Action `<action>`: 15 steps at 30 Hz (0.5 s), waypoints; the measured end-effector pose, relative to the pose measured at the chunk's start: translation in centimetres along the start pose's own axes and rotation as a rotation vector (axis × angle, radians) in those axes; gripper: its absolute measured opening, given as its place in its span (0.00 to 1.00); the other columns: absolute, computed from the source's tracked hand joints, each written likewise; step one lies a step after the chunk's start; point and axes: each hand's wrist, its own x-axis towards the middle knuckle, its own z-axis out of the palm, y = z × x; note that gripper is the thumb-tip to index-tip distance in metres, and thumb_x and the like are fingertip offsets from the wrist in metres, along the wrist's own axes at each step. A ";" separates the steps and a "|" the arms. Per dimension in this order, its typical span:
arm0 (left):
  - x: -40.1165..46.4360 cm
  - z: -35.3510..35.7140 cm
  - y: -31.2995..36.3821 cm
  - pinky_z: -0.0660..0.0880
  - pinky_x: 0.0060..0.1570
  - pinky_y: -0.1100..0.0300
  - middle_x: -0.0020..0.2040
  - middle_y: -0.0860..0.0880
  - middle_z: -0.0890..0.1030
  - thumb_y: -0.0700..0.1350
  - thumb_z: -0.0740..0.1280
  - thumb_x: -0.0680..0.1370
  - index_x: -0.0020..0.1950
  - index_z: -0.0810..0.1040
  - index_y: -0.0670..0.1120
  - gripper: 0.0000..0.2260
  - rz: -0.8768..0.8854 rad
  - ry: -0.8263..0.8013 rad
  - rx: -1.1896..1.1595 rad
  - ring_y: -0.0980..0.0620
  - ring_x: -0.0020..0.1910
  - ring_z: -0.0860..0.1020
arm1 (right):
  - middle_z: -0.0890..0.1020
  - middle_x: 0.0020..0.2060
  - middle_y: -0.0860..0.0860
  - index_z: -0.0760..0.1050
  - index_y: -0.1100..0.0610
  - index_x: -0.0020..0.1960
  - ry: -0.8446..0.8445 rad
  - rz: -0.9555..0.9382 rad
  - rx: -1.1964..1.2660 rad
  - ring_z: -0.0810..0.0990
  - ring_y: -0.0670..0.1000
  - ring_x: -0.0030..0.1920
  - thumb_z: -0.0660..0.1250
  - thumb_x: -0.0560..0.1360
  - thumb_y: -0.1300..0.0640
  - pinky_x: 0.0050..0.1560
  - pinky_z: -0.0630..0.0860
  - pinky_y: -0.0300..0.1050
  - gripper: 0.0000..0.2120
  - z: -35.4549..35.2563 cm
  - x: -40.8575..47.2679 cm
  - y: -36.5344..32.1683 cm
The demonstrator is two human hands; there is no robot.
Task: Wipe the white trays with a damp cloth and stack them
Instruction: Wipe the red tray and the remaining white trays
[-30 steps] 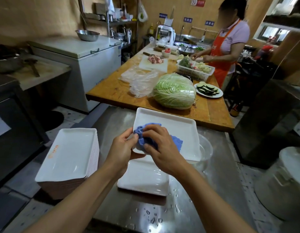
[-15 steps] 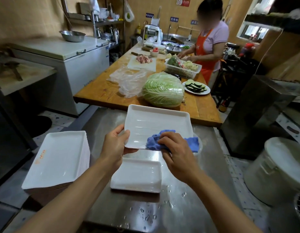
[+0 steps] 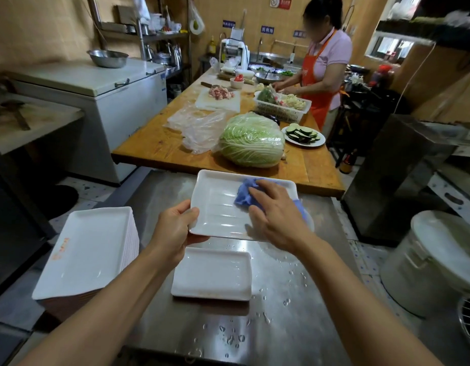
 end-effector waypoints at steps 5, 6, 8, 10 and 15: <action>0.0 0.1 0.2 0.76 0.29 0.60 0.50 0.44 0.81 0.39 0.58 0.81 0.58 0.77 0.47 0.11 0.040 0.019 0.101 0.47 0.43 0.80 | 0.59 0.74 0.49 0.63 0.52 0.72 -0.103 -0.162 0.048 0.54 0.49 0.73 0.56 0.79 0.50 0.74 0.53 0.47 0.22 1.9 -1.1 -3.8; 0.1 -0.3 0.3 0.76 0.28 0.61 0.49 0.44 0.81 0.39 0.58 0.81 0.59 0.77 0.47 0.11 0.044 0.036 0.102 0.47 0.43 0.80 | 0.60 0.74 0.47 0.64 0.51 0.72 -0.112 -0.187 0.050 0.54 0.48 0.73 0.57 0.78 0.50 0.74 0.53 0.46 0.23 2.0 -1.8 -3.8; 0.4 -1.1 0.6 0.76 0.27 0.61 0.47 0.47 0.82 0.39 0.59 0.81 0.57 0.77 0.47 0.10 0.051 0.074 0.101 0.49 0.41 0.80 | 0.61 0.73 0.45 0.65 0.49 0.71 -0.103 -0.223 0.013 0.56 0.46 0.72 0.62 0.75 0.53 0.70 0.54 0.41 0.25 1.9 -3.4 -3.1; 0.6 -1.5 0.9 0.75 0.24 0.62 0.43 0.49 0.81 0.39 0.59 0.80 0.51 0.78 0.49 0.10 0.060 0.109 0.096 0.50 0.39 0.79 | 0.64 0.72 0.45 0.69 0.50 0.69 -0.074 -0.215 -0.027 0.61 0.47 0.71 0.65 0.70 0.61 0.68 0.57 0.38 0.28 1.6 -4.6 -1.9; 0.7 -2.0 1.1 0.75 0.28 0.59 0.41 0.51 0.80 0.37 0.58 0.80 0.44 0.78 0.53 0.14 0.045 0.158 0.093 0.51 0.39 0.77 | 0.69 0.69 0.49 0.72 0.54 0.66 -0.035 -0.178 -0.117 0.65 0.51 0.69 0.65 0.70 0.72 0.68 0.61 0.39 0.27 1.0 -6.2 1.5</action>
